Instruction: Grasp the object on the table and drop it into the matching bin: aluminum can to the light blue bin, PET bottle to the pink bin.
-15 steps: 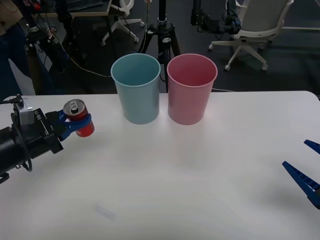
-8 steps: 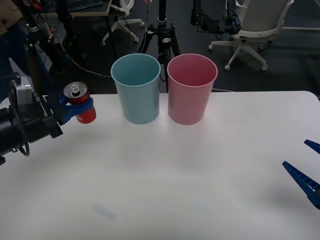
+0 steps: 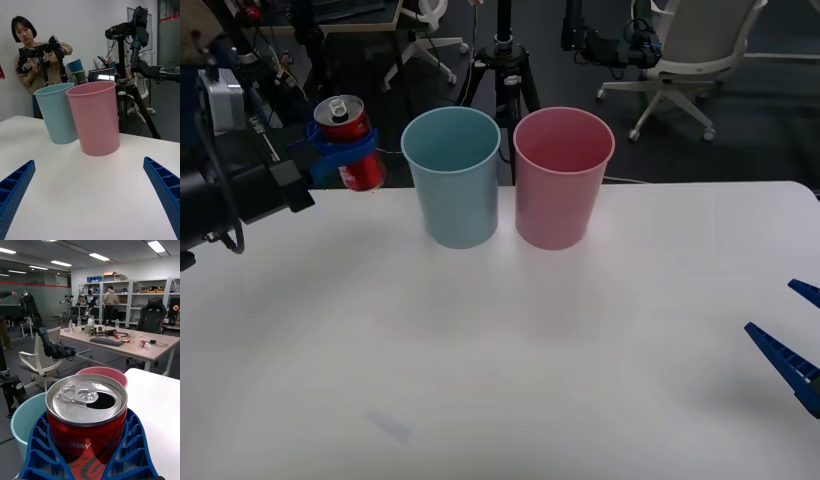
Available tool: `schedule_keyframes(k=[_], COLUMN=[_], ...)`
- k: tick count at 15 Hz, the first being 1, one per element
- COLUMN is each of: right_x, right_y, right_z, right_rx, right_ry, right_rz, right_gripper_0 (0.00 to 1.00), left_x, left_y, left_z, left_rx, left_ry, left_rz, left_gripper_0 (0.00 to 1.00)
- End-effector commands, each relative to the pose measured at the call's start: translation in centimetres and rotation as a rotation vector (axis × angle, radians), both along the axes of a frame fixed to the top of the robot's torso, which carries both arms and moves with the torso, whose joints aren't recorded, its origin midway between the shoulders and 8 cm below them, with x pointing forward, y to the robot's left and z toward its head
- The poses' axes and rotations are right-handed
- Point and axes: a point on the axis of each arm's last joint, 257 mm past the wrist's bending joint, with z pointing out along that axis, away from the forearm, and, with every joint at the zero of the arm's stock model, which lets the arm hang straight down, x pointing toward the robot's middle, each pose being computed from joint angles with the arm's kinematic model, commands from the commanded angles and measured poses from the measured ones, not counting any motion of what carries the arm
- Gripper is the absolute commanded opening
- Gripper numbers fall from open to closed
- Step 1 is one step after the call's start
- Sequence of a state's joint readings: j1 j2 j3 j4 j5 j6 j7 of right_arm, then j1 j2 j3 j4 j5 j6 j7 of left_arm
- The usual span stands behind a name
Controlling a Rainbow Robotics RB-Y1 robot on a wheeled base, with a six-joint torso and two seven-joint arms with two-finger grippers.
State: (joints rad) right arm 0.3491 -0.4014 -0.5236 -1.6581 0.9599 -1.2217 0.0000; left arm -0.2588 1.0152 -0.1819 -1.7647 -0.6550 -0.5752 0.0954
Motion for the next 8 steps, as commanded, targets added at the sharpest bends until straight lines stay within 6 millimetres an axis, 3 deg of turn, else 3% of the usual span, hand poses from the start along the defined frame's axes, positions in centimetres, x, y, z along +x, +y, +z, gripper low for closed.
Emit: schedule_keyframes(k=[1, 8], right_x=[0.0, 0.0], right_y=[0.0, 0.0], right_z=[0.0, 0.0], right_rx=[0.0, 0.0], right_ry=[0.0, 0.0], right_rz=[0.0, 0.0], right_gripper_0=[1.0, 1.0], left_x=[2.4, 9.9], left_y=[-0.8, -5.4], left_z=[1.2, 2.2], left_rx=[0.02, 0.003], left_ry=[-0.01, 0.015], left_rz=[0.019, 0.021], left_gripper_0=[0.0, 0.01])
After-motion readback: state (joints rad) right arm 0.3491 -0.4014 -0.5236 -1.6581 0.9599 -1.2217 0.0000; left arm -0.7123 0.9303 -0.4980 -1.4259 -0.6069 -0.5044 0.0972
